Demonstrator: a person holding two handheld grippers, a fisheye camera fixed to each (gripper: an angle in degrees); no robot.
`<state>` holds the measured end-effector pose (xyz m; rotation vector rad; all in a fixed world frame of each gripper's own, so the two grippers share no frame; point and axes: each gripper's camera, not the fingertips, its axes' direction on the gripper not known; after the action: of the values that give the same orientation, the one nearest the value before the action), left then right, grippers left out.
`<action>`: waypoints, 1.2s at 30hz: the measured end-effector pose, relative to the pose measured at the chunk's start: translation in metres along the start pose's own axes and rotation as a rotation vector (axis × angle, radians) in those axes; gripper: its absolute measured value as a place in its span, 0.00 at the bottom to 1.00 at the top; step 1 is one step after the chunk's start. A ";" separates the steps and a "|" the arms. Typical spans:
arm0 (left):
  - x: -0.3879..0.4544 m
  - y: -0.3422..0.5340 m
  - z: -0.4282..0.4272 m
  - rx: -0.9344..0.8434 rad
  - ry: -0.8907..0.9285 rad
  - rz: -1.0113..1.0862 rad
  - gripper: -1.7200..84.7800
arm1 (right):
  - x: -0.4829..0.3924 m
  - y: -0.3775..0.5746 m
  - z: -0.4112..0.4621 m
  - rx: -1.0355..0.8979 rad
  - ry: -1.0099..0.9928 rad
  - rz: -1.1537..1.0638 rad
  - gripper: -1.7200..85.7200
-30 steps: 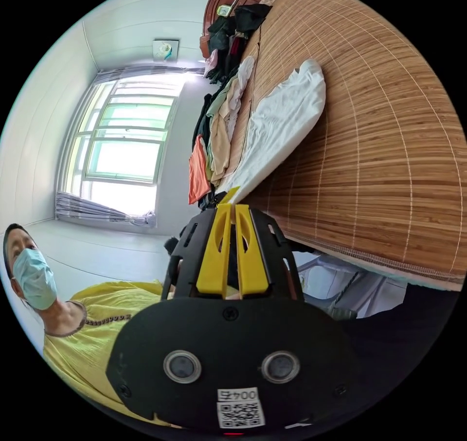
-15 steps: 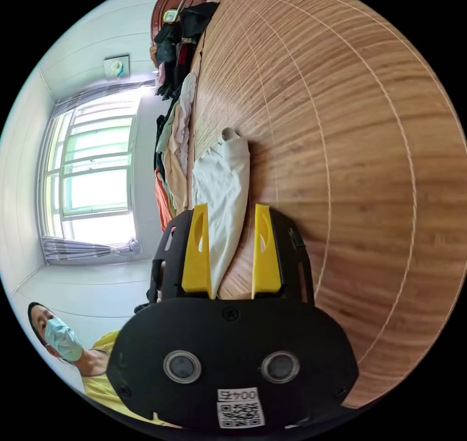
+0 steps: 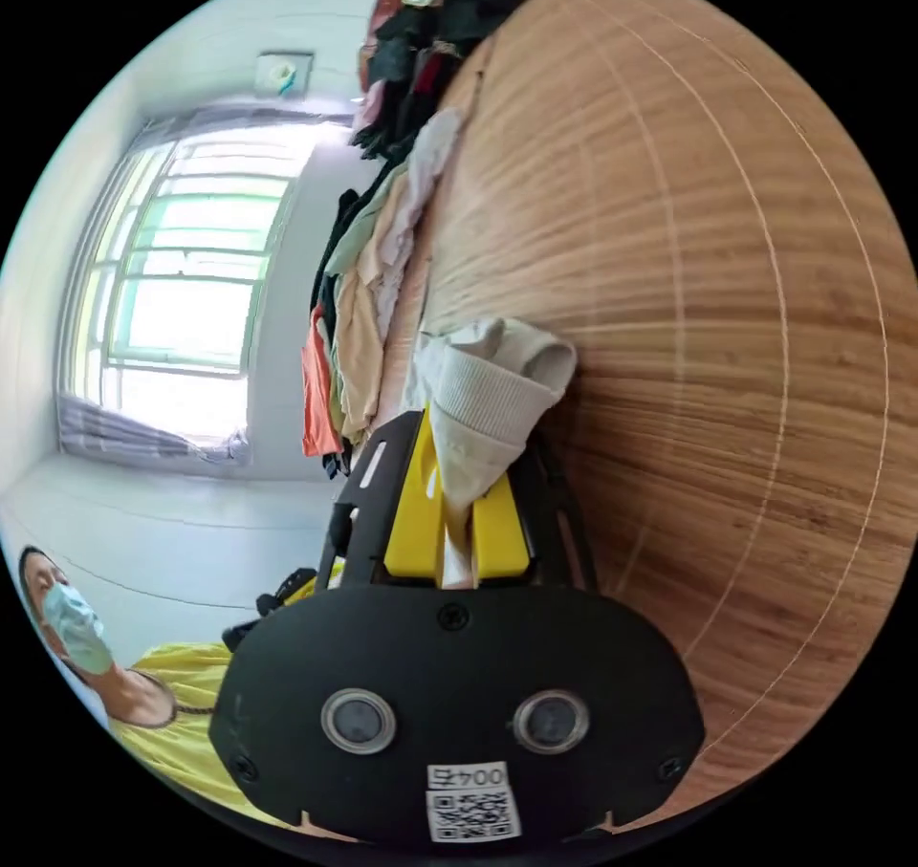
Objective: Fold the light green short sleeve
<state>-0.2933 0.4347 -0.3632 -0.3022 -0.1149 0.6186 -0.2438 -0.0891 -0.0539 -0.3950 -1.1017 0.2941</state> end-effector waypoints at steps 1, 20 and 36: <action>-0.019 0.011 -0.011 0.014 0.007 -0.033 0.01 | -0.038 -0.007 -0.002 -0.026 0.032 -0.055 0.06; -0.364 0.253 -0.133 0.025 -0.726 -0.344 0.01 | -0.614 -0.245 0.209 -0.232 -0.097 -0.753 0.05; -0.369 0.321 0.128 -0.328 -0.414 -0.337 0.02 | -0.525 -0.384 0.427 -0.403 -0.021 -0.381 0.08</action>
<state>-0.7947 0.4969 -0.3480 -0.4569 -0.6571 0.3166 -0.8398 -0.5833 -0.1339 -0.5268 -1.2320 -0.2662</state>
